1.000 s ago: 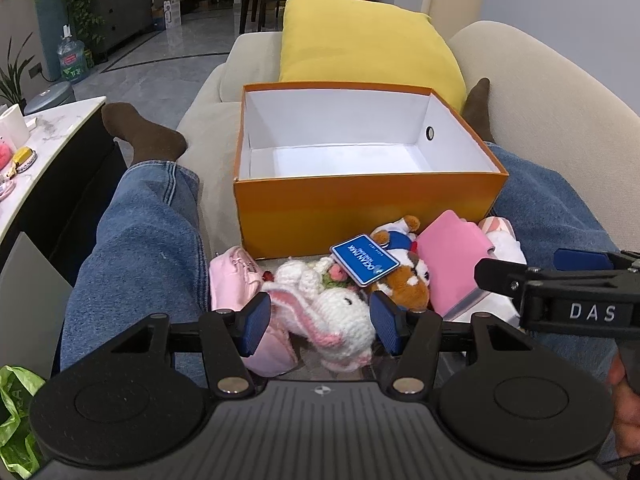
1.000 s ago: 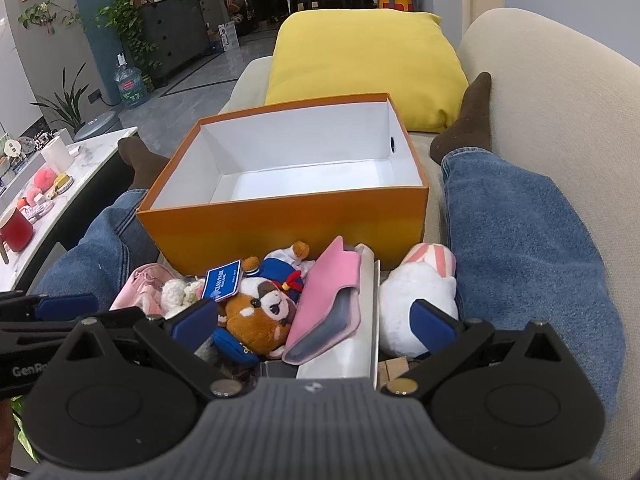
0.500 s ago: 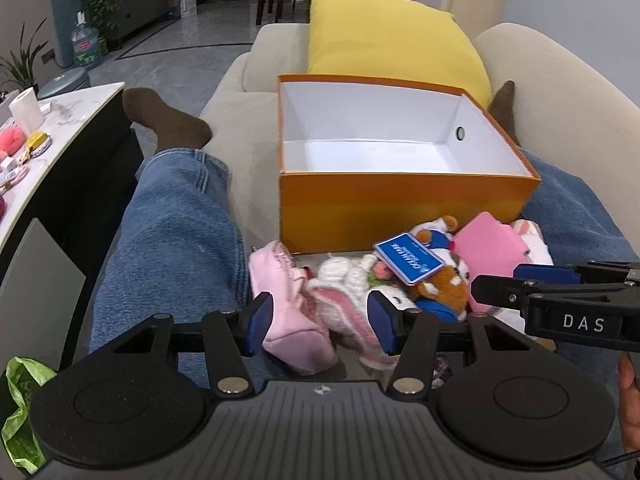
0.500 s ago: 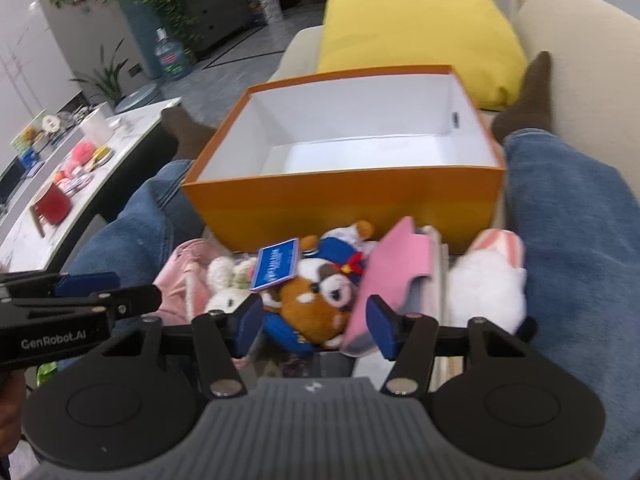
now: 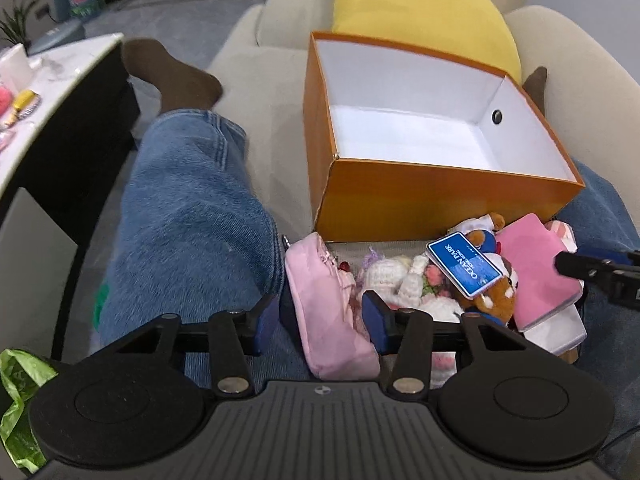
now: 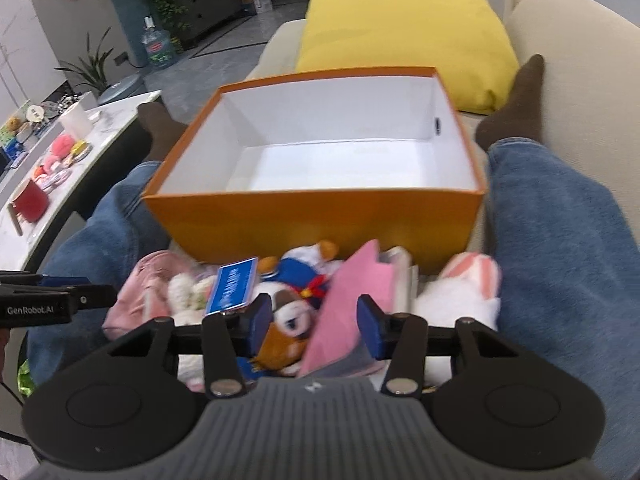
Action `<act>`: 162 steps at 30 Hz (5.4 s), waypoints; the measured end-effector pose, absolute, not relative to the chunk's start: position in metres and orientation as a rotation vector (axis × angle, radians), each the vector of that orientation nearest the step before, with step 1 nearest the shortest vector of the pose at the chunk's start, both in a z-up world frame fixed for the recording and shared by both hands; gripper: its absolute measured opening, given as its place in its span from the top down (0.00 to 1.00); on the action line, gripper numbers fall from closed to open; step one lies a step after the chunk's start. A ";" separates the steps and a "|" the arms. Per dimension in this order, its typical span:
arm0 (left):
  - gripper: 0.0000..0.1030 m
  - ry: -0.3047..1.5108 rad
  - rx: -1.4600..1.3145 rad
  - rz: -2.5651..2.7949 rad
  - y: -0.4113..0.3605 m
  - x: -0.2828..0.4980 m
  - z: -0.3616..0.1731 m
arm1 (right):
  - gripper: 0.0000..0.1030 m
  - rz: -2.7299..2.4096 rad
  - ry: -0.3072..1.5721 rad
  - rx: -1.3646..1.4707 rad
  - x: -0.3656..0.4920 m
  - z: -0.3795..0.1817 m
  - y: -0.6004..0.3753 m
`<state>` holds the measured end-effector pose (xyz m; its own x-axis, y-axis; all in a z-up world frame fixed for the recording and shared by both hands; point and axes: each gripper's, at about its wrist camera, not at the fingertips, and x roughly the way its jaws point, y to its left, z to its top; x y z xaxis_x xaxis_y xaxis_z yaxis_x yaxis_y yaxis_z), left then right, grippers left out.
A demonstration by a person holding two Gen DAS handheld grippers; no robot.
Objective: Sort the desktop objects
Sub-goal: 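Grasp the pink pouch with the left tool while the right tool grasps the pink wallet, then carry the pink pouch and pink wallet into the shoebox with both tools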
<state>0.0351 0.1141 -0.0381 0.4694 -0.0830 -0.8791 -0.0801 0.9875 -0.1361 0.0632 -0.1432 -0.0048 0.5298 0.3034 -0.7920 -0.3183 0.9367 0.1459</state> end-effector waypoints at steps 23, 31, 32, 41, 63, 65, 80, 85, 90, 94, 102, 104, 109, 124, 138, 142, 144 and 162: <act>0.56 1.339 -0.320 -0.101 0.138 0.106 -0.077 | 0.67 0.476 1.203 0.105 0.134 -0.026 -0.163; 0.53 1.379 -0.326 -0.111 0.141 0.127 -0.081 | 0.67 0.531 1.228 0.039 0.147 -0.026 -0.142; 0.52 1.389 -0.328 -0.111 0.141 0.131 -0.083 | 0.67 0.530 1.243 0.040 0.152 -0.030 -0.142; 0.51 1.465 -0.248 -0.124 0.132 0.150 -0.100 | 0.66 0.540 1.307 0.032 0.168 -0.047 -0.138; 0.67 1.266 -0.144 -0.099 0.127 0.076 -0.007 | 0.77 0.586 1.233 -0.017 0.127 -0.006 -0.158; 0.68 1.217 -0.119 -0.091 0.121 0.070 0.006 | 0.78 0.594 1.223 -0.013 0.122 -0.001 -0.160; 0.73 0.842 -0.135 -0.099 0.087 0.108 0.090 | 0.83 0.628 0.981 0.020 0.143 0.080 -0.145; 0.73 0.817 -0.152 -0.042 0.080 0.167 0.055 | 0.83 0.580 0.927 0.074 0.198 0.077 -0.128; 0.73 0.820 -0.128 0.012 0.081 0.210 0.004 | 0.83 0.547 0.968 0.056 0.256 0.025 -0.095; 0.73 0.807 -0.099 0.017 0.081 0.227 -0.022 | 0.83 0.550 0.994 0.077 0.292 -0.011 -0.077; 0.73 0.804 0.013 0.033 0.068 0.222 -0.051 | 0.82 0.563 1.002 0.008 0.300 -0.040 -0.063; 0.72 0.821 0.032 0.030 0.065 0.218 -0.049 | 0.82 0.575 1.019 0.009 0.294 -0.039 -0.068; 0.68 0.919 0.034 0.003 0.067 0.209 -0.048 | 0.82 0.593 1.100 -0.046 0.275 -0.041 -0.074; 0.77 0.892 -0.038 0.075 0.089 0.222 -0.038 | 0.83 0.599 1.113 0.013 0.283 -0.050 -0.055; 0.75 0.817 -0.101 0.178 0.094 0.230 -0.041 | 0.83 0.567 1.061 0.043 0.303 -0.053 -0.020; 0.72 0.817 -0.113 0.137 0.098 0.226 -0.039 | 0.82 0.565 1.082 0.076 0.307 -0.054 -0.021; 0.70 0.827 -0.117 0.106 0.102 0.224 -0.039 | 0.79 0.576 1.096 0.095 0.309 -0.054 -0.022; 0.46 0.875 -0.044 -0.066 0.119 0.169 -0.027 | 0.34 0.828 1.005 -0.091 0.289 -0.039 0.000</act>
